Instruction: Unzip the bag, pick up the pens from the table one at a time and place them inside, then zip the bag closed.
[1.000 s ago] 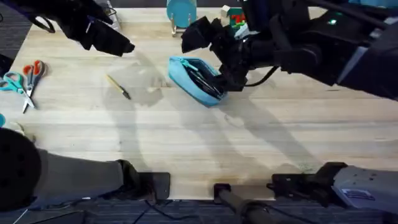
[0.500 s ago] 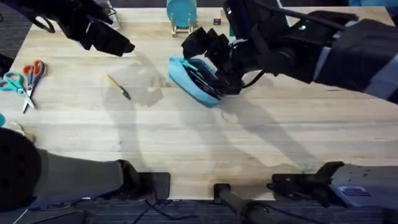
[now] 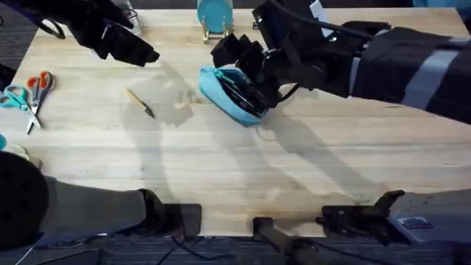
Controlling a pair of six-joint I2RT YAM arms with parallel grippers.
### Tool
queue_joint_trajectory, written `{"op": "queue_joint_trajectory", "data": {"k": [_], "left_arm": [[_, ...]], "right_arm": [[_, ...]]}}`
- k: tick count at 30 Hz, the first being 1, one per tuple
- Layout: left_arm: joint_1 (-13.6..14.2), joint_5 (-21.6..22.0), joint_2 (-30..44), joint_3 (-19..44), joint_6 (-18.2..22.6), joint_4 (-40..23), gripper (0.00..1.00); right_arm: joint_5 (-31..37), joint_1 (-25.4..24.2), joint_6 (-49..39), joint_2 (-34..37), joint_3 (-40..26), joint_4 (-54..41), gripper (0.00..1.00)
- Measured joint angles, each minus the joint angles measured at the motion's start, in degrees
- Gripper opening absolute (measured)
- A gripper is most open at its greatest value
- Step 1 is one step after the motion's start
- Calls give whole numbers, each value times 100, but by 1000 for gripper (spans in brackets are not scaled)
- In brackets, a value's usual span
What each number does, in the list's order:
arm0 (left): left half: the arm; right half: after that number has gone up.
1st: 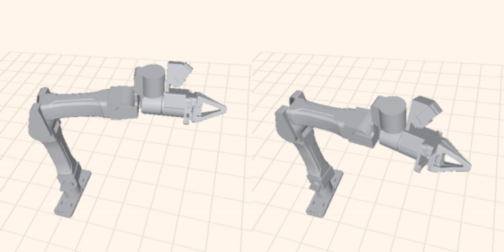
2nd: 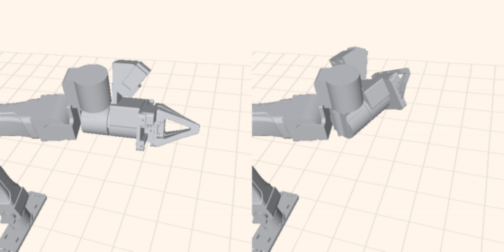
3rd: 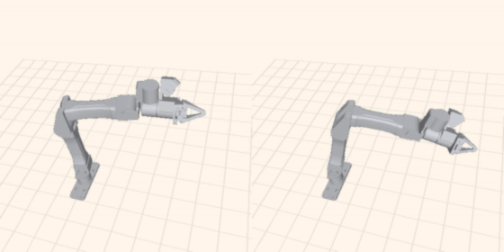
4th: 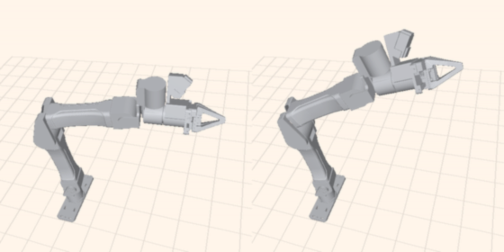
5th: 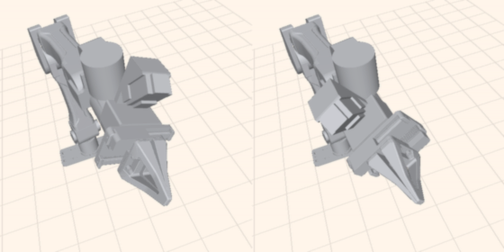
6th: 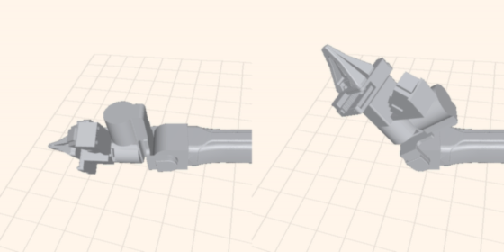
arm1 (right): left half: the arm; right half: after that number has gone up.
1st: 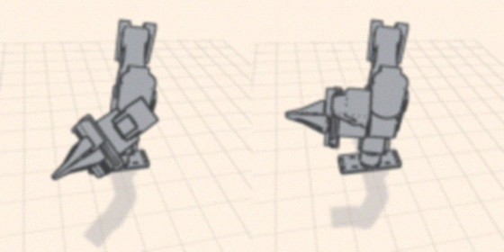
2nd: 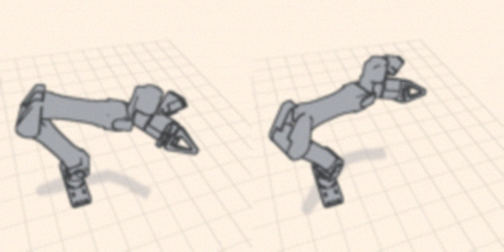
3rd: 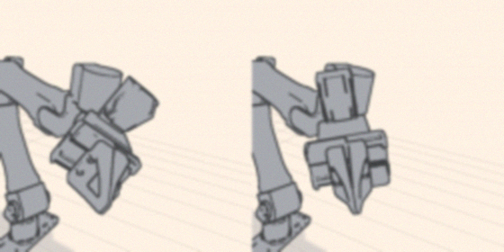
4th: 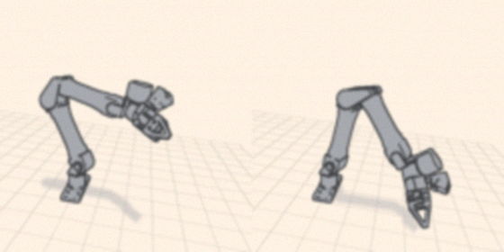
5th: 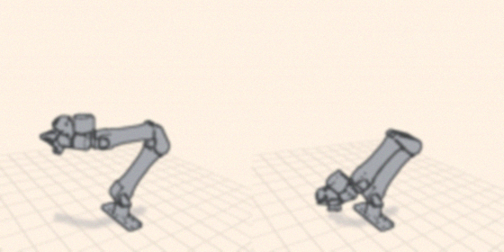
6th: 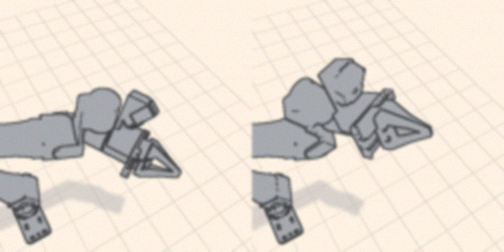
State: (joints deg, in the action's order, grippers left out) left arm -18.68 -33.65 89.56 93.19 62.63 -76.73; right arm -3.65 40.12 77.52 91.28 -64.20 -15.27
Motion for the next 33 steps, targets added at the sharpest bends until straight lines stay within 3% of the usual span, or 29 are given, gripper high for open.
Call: {"op": "queue_joint_trajectory", "data": {"k": [14,33], "left_arm": [[0,0,0,0,0,0,993],[0,0,0,0,0,0,993]], "right_arm": [[108,66,4,532,0,904,998],[281,101,4,635,0,1443,998]]}}
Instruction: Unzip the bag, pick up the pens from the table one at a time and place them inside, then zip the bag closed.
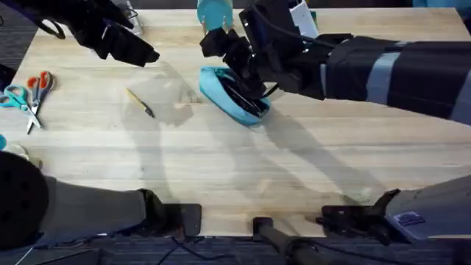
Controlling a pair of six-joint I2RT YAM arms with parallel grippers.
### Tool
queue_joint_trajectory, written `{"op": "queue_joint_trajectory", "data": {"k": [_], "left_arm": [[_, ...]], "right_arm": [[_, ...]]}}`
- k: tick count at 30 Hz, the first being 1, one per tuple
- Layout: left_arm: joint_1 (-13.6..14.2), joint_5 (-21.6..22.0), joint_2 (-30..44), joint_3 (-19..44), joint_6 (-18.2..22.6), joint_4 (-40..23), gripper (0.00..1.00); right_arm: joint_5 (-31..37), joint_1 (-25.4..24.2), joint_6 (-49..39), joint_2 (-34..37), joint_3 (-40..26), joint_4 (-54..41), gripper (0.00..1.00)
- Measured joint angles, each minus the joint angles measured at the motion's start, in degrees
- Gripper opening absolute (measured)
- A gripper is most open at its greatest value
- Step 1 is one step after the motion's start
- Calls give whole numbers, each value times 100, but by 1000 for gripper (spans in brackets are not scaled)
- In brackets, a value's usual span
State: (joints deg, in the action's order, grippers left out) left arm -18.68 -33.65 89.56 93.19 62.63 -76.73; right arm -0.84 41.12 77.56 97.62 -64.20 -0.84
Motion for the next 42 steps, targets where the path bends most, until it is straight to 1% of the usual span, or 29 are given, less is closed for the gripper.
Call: {"op": "queue_joint_trajectory", "data": {"k": [9,16,22,31,37,42], "left_arm": [[0,0,0,0,0,0,993],[0,0,0,0,0,0,993],[-1,0,0,0,0,0,993],[0,0,0,0,0,0,992],[0,0,0,0,0,0,993],[0,0,0,0,0,0,993]], "right_arm": [[7,13,0,164,0,306,998],[40,24,-40,176,0,710,997],[97,24,-92,177,0,873,997],[109,33,-129,175,0,1669,997],[129,33,-471,175,-15,1760,997],[133,33,-870,177,-176,1757,997]]}}
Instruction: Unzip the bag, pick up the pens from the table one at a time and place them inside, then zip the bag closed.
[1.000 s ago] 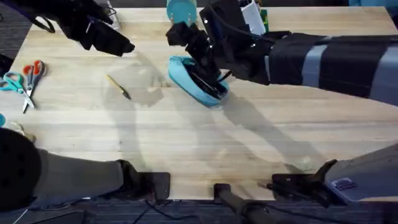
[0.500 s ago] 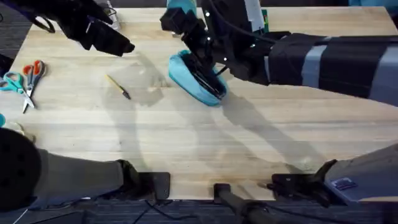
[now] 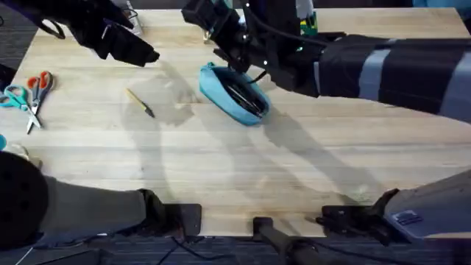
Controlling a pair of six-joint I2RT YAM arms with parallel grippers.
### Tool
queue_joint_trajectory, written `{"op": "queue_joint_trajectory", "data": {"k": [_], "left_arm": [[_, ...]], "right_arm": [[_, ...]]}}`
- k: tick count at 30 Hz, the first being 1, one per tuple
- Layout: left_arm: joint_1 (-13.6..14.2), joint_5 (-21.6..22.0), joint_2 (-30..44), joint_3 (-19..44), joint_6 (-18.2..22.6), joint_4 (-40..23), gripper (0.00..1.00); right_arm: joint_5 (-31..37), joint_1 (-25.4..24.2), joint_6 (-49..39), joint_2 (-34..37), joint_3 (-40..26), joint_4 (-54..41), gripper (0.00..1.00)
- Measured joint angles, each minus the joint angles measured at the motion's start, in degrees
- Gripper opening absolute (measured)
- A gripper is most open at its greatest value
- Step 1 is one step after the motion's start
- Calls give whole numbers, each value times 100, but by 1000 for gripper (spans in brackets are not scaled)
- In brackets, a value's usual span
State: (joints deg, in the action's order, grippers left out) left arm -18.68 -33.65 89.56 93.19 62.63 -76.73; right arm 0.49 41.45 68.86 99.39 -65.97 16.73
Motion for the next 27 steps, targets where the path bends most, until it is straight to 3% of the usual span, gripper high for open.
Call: {"op": "queue_joint_trajectory", "data": {"k": [17,27], "left_arm": [[0,0,0,0,0,0,993],[0,0,0,0,0,0,993]], "right_arm": [[17,0,-1166,-2,-289,-61,997],[-121,0,-1651,-2,-777,-1415,997]]}}
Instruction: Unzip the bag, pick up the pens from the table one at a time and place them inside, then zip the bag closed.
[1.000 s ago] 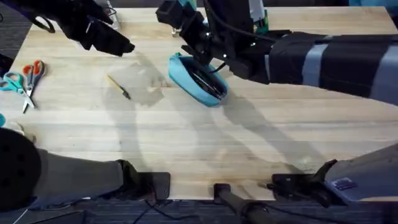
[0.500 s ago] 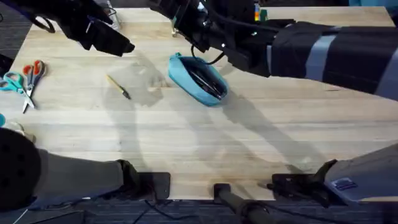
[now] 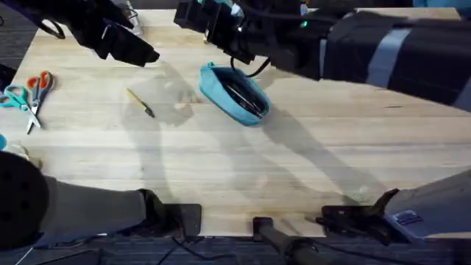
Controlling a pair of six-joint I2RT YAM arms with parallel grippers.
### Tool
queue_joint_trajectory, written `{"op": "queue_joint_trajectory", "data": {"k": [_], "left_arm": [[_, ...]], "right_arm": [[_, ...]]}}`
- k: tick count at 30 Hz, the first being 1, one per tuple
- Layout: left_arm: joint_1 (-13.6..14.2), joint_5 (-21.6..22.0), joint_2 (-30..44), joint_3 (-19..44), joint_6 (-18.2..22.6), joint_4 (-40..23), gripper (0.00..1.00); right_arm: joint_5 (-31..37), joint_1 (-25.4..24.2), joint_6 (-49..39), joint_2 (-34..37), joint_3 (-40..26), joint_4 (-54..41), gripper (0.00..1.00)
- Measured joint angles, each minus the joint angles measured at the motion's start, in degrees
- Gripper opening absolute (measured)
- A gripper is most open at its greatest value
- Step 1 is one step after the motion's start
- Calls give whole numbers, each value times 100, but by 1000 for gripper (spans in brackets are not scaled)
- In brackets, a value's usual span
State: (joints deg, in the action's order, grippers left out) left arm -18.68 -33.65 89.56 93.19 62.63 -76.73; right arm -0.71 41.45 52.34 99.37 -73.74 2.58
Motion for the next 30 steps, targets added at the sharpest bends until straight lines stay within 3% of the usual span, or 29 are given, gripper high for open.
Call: {"op": "queue_joint_trajectory", "data": {"k": [22,30], "left_arm": [[0,0,0,0,0,-43,993],[0,0,1,0,0,-44,993]], "right_arm": [[-63,-277,-1856,0,-2056,-3615,997],[-61,-425,-2382,-22,-2334,-4414,998]]}}
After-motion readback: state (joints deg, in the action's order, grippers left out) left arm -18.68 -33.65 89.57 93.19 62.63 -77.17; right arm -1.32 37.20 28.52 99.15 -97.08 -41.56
